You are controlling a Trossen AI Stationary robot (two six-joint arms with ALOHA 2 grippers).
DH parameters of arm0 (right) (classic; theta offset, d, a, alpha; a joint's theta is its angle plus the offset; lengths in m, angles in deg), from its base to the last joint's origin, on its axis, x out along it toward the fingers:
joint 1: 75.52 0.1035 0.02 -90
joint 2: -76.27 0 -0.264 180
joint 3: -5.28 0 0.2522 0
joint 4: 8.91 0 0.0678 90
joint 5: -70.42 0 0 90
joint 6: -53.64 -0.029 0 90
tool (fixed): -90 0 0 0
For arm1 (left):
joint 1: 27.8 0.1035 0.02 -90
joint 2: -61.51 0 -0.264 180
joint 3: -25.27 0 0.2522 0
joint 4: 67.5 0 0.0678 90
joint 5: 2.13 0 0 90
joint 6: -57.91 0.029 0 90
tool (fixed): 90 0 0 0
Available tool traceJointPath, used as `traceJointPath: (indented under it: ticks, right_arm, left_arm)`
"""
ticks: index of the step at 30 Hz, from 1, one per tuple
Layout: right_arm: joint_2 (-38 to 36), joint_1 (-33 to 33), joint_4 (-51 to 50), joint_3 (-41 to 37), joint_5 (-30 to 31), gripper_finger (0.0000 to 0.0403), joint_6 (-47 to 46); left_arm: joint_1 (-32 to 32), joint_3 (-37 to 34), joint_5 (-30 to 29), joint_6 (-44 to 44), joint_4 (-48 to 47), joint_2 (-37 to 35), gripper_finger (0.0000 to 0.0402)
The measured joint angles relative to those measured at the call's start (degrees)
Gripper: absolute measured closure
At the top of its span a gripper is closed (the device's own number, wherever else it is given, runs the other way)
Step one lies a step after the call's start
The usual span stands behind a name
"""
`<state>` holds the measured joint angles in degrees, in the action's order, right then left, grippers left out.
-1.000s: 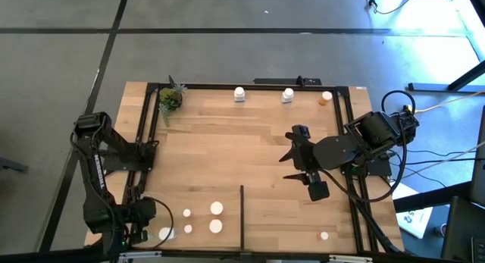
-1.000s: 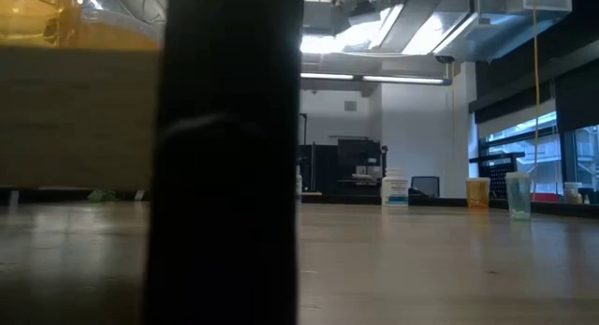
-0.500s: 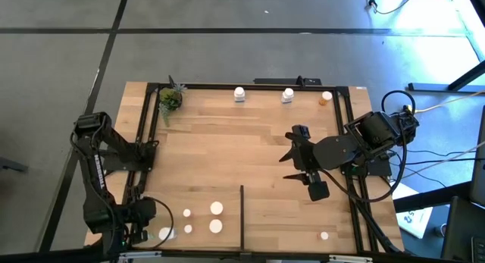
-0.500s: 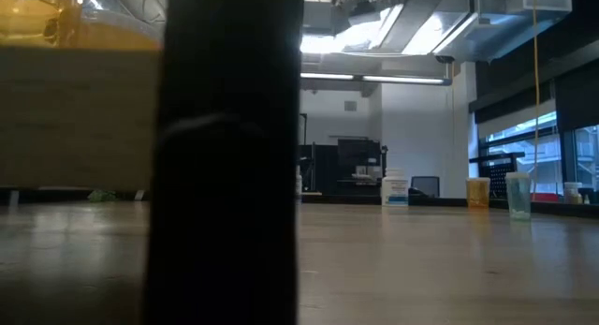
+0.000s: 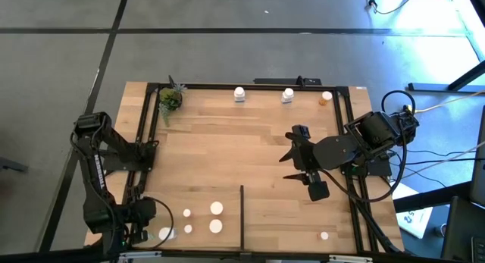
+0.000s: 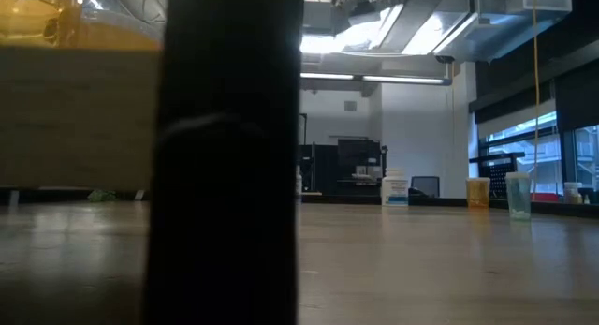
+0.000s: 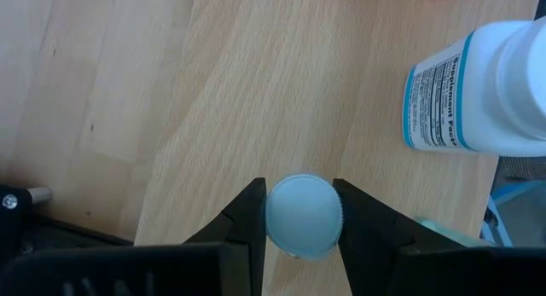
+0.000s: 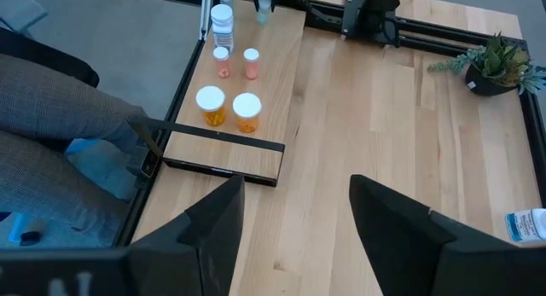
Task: Pick and place medicine bottles onto shelf by color
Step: Put the bottom green pill bottle on the shelf aligned with the other green pill bottle
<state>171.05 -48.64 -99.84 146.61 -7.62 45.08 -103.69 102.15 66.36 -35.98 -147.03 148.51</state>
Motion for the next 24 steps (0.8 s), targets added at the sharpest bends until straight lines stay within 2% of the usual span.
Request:
traceJointPath:
  ticks: [9,19,24]
  right_arm:
    - [0.00,0.00,0.00,0.00,0.00,0.0188,-0.09]
    - [0.00,-0.01,0.00,0.00,0.00,0.0188,-0.17]
    - [0.00,-0.01,0.00,0.00,0.00,0.0188,-0.17]
  left_arm:
    - [0.00,0.00,0.12,0.00,-0.10,0.00,0.0301]
    - [0.02,0.00,2.98,1.77,0.18,0.00,0.0301]
    - [0.02,0.00,2.12,2.90,0.18,0.00,0.0301]
